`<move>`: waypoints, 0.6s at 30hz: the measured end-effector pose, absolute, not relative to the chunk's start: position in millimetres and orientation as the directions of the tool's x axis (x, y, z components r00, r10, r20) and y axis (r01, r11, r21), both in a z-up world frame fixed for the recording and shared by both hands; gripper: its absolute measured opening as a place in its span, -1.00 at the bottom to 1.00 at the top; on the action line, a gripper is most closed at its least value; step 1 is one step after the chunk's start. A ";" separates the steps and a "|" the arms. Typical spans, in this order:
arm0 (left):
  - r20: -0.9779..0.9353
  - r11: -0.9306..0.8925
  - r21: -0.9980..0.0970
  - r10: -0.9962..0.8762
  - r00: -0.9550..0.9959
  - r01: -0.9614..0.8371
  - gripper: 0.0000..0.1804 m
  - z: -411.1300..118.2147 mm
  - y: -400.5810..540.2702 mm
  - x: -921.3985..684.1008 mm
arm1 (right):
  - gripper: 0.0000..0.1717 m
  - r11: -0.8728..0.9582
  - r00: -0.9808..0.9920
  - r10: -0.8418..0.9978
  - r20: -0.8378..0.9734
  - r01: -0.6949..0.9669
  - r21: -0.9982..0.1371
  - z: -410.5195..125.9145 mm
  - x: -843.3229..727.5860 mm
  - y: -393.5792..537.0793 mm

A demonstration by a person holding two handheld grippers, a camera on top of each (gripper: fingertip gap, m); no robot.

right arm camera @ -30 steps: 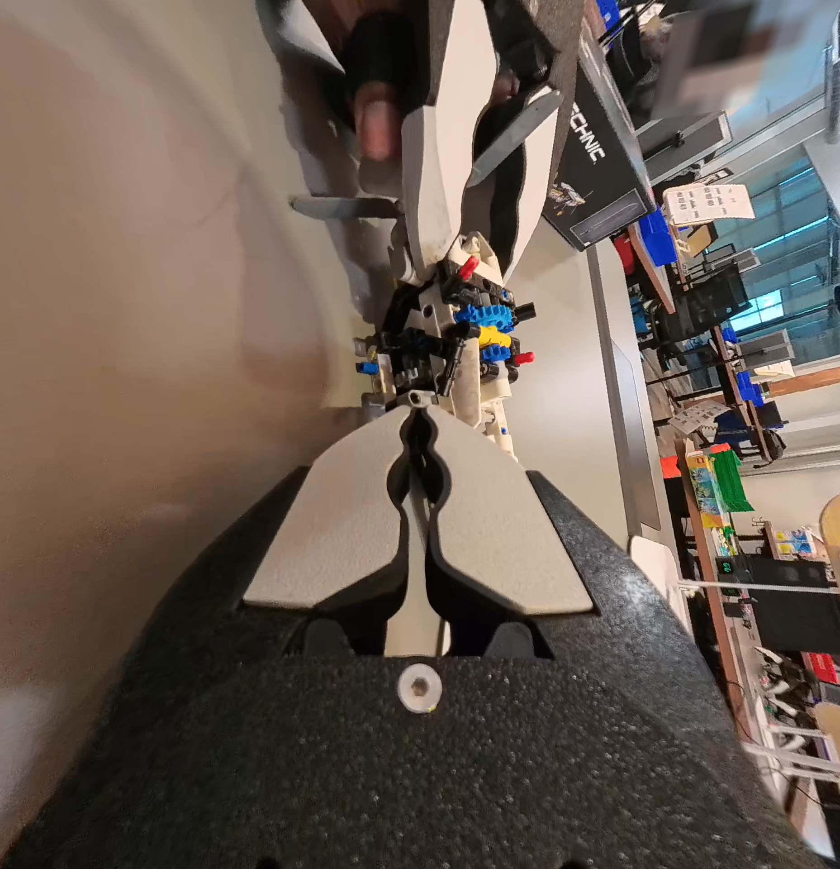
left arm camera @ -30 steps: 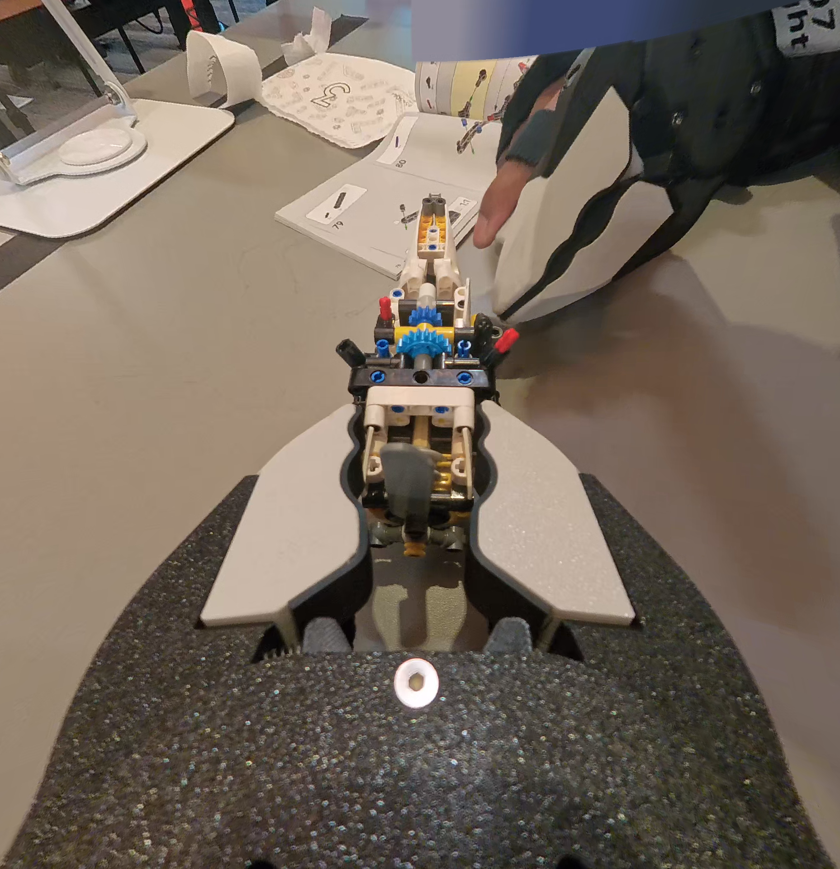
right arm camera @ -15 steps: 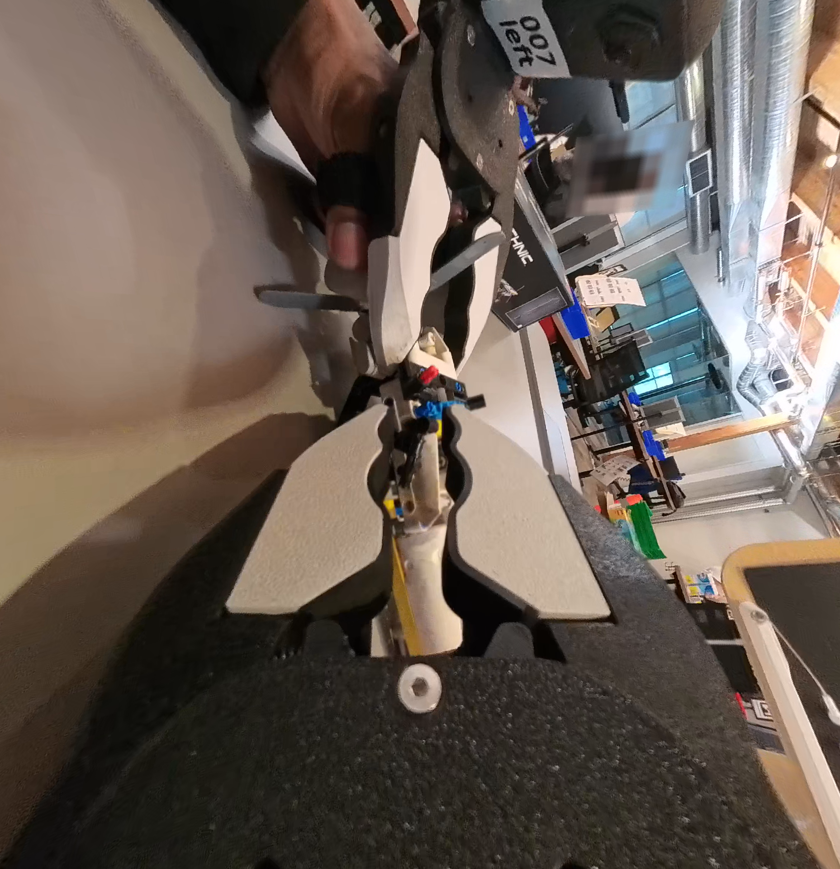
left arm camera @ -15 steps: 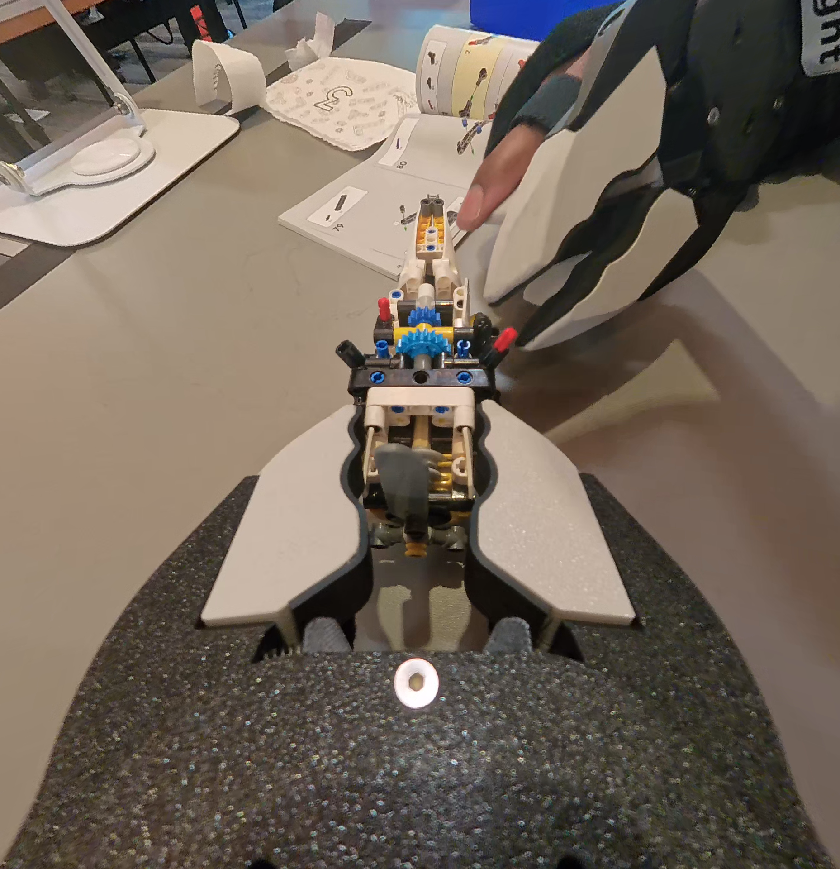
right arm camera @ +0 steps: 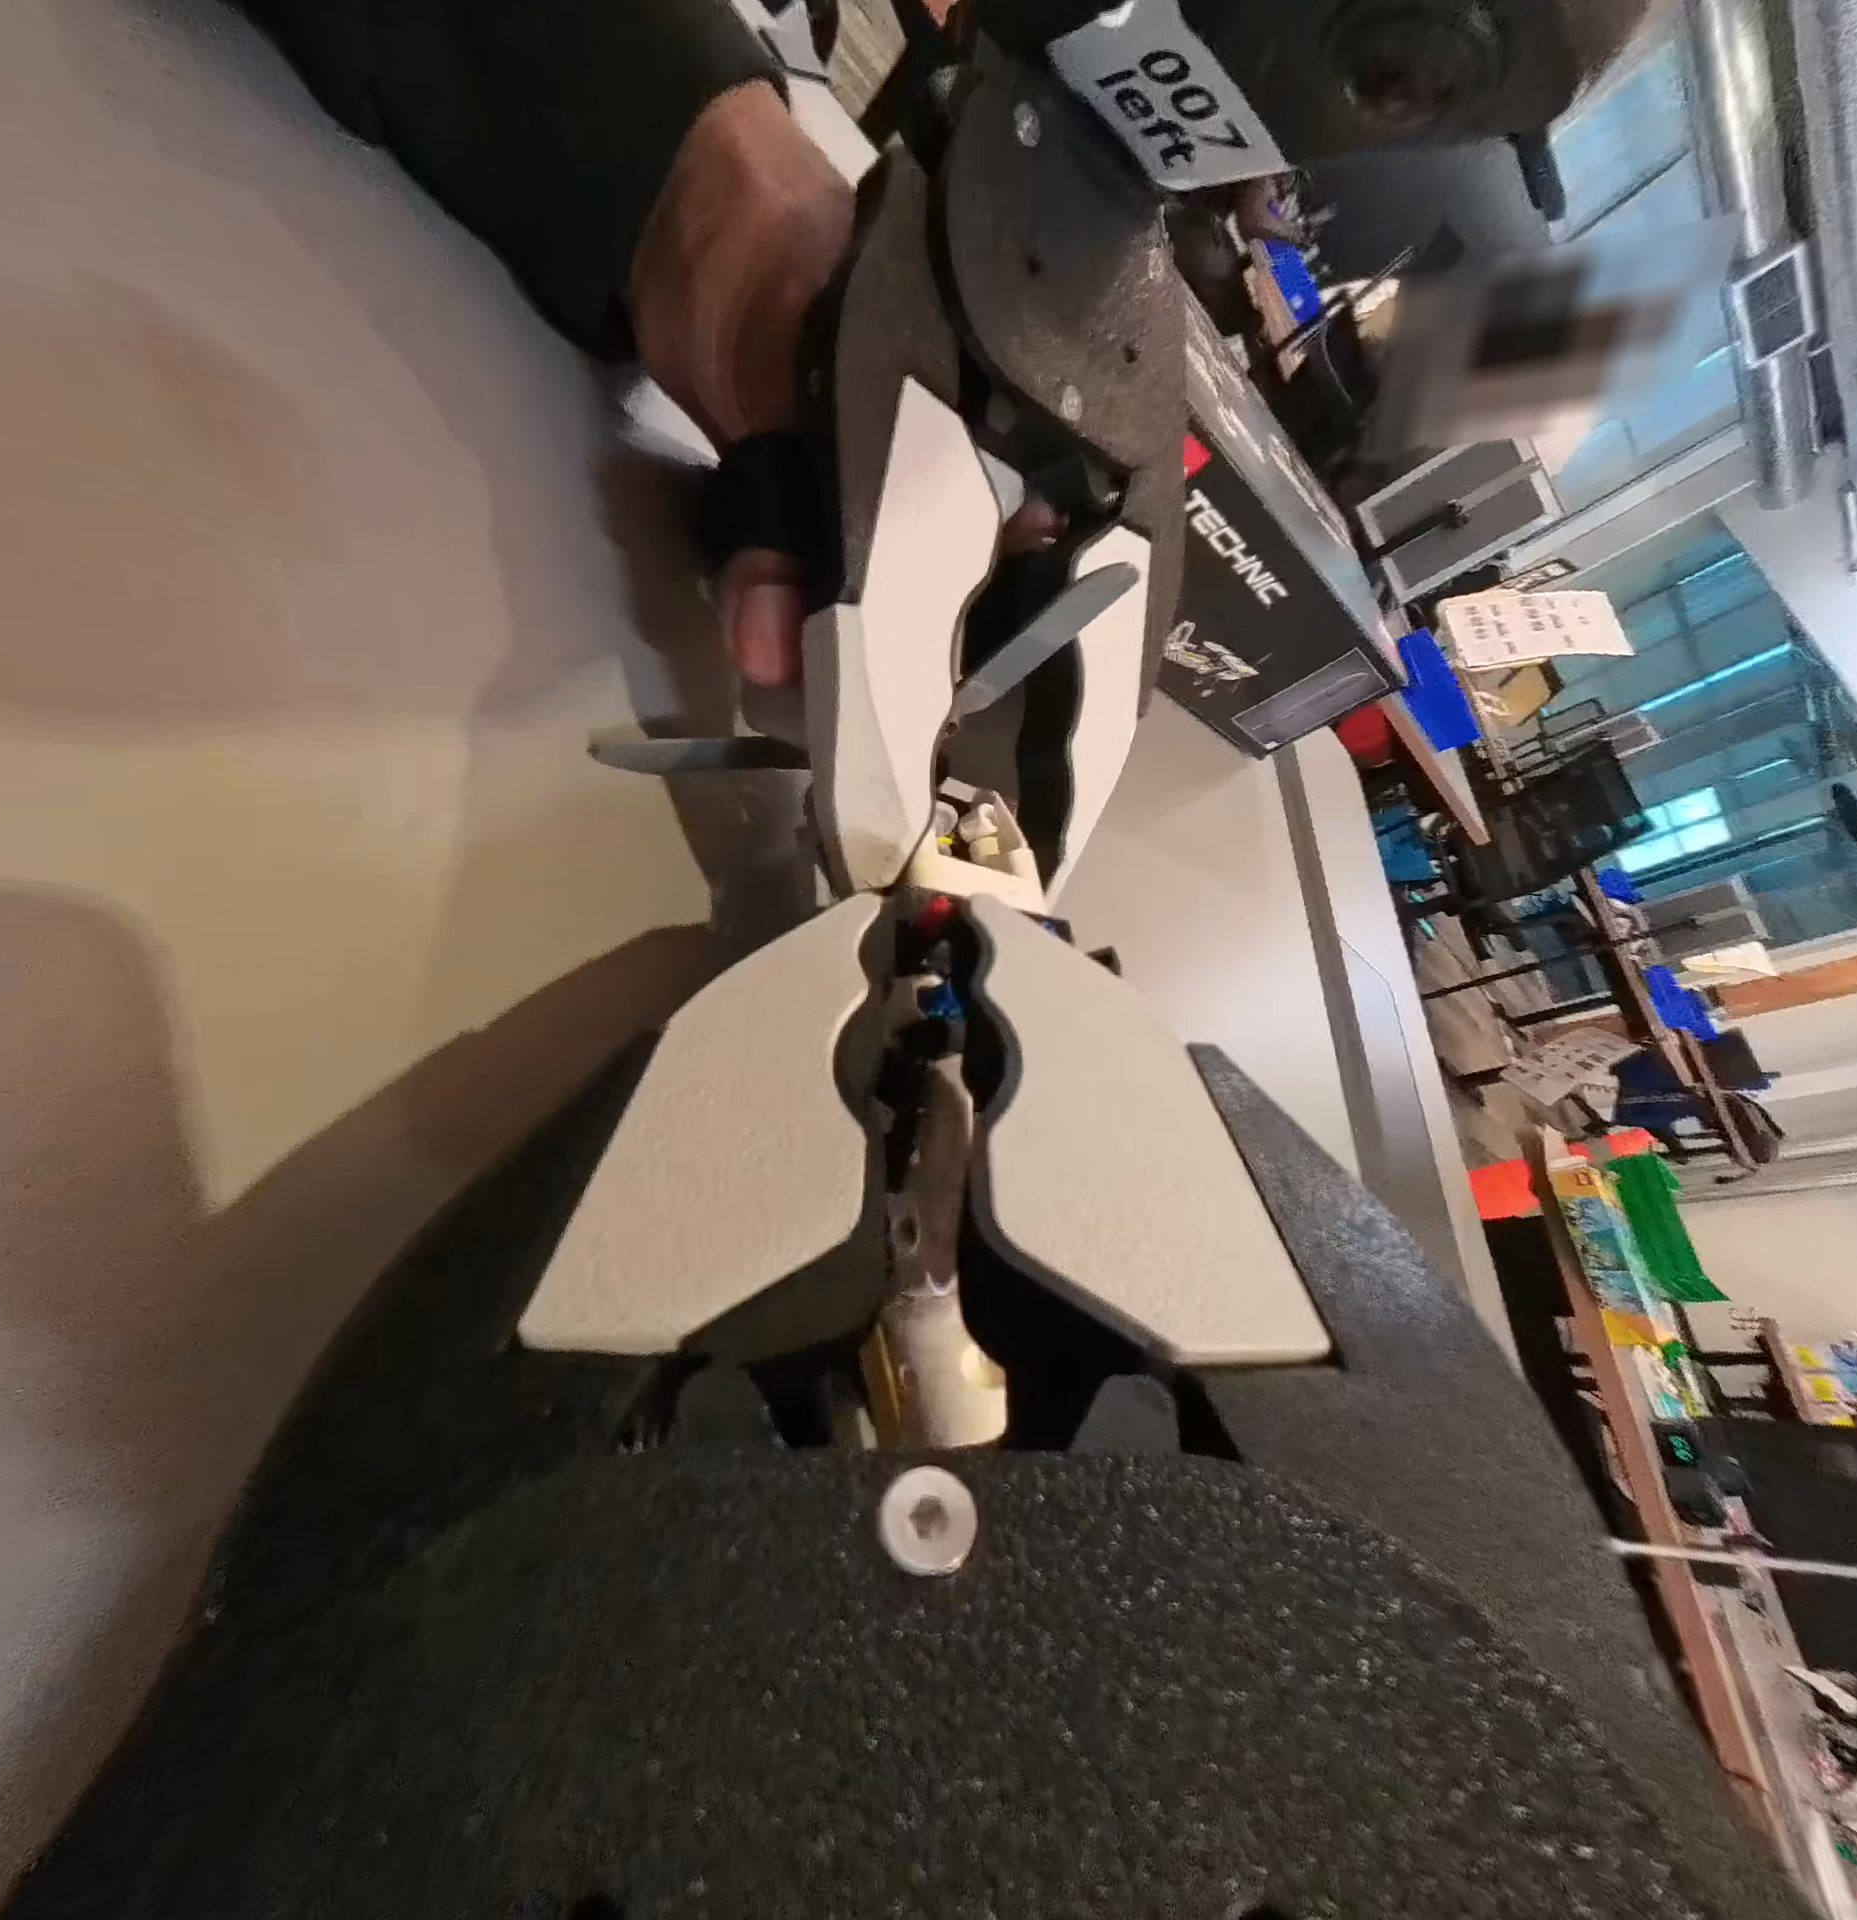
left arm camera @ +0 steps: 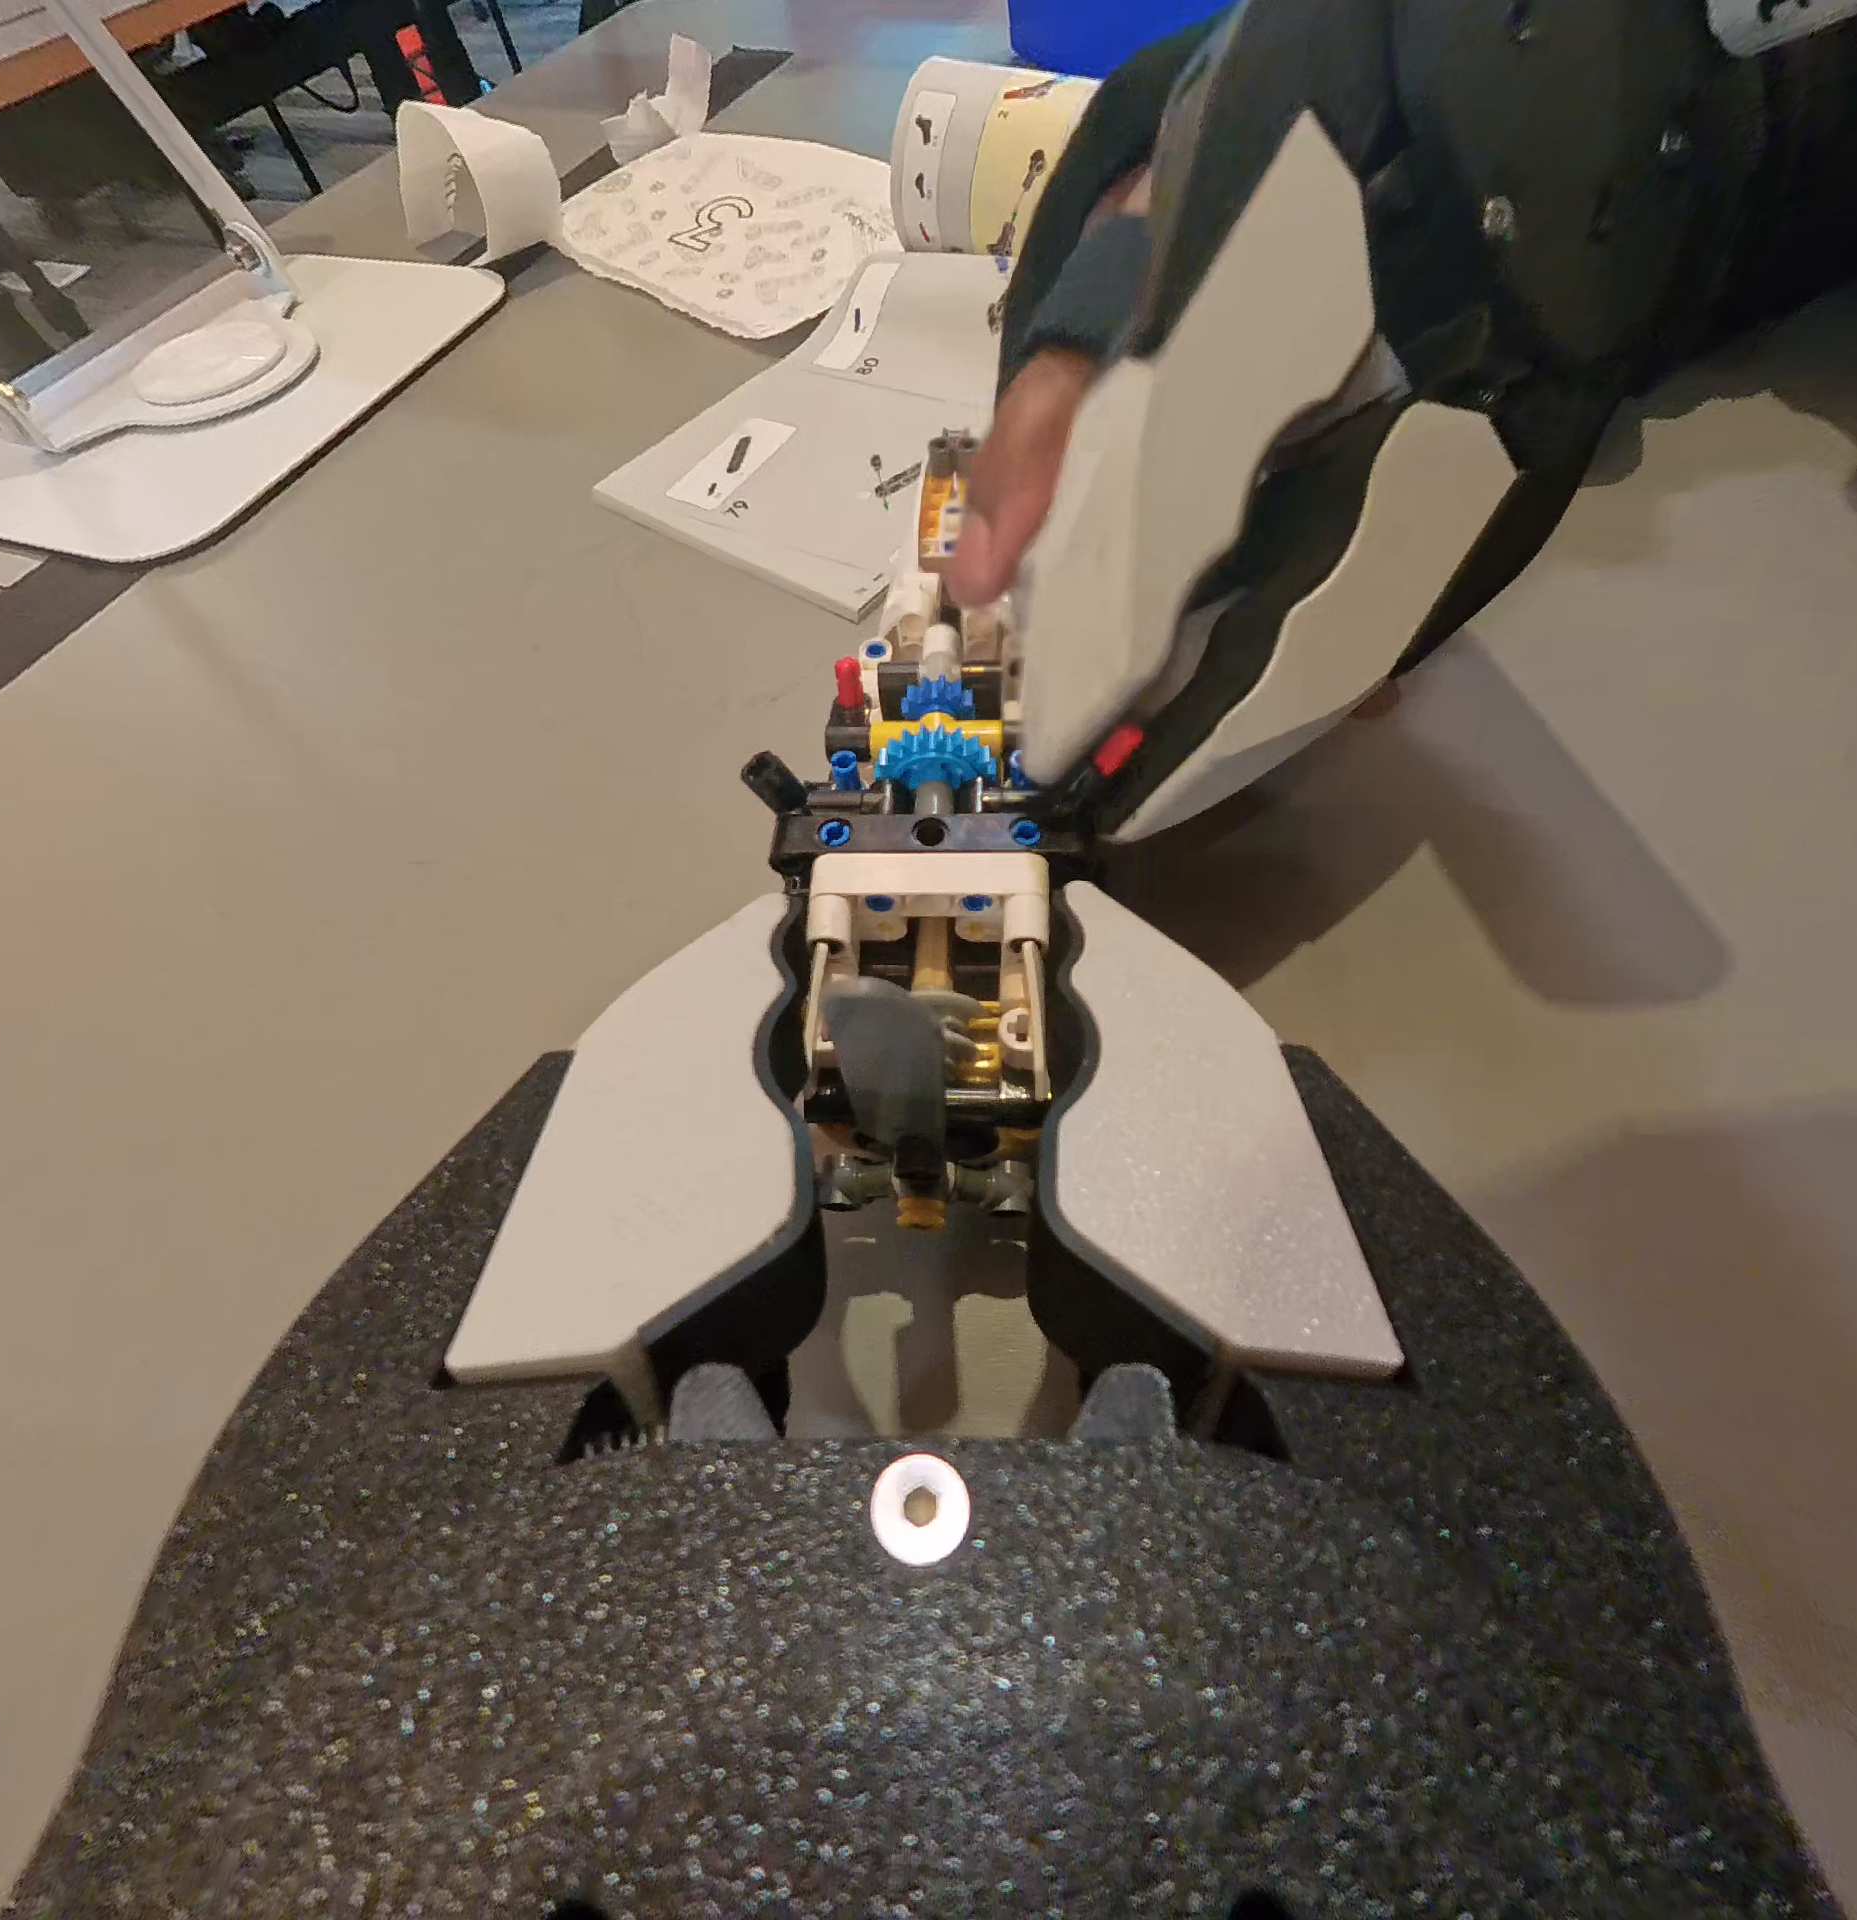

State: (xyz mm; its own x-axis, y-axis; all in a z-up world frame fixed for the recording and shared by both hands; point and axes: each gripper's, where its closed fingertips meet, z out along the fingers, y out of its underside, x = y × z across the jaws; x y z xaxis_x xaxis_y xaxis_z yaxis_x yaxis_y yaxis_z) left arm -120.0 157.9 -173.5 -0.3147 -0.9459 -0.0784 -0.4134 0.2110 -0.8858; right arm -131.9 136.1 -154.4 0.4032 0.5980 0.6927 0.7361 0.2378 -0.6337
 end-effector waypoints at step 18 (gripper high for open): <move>-0.084 0.234 -0.885 -0.930 -0.357 -0.402 -0.50 -174.2 151.2 -120.1 | -0.91 0.200 0.394 0.696 0.600 0.696 -0.689 -155.4 -127.5 125.6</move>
State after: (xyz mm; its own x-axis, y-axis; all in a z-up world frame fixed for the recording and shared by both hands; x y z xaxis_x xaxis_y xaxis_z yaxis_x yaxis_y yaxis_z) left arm -120.1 151.2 -174.2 -0.3574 -0.9302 -0.0836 -0.4021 0.2340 -0.8852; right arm -127.5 125.6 -155.4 0.3938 0.6962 0.6001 0.6964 0.2001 -0.6892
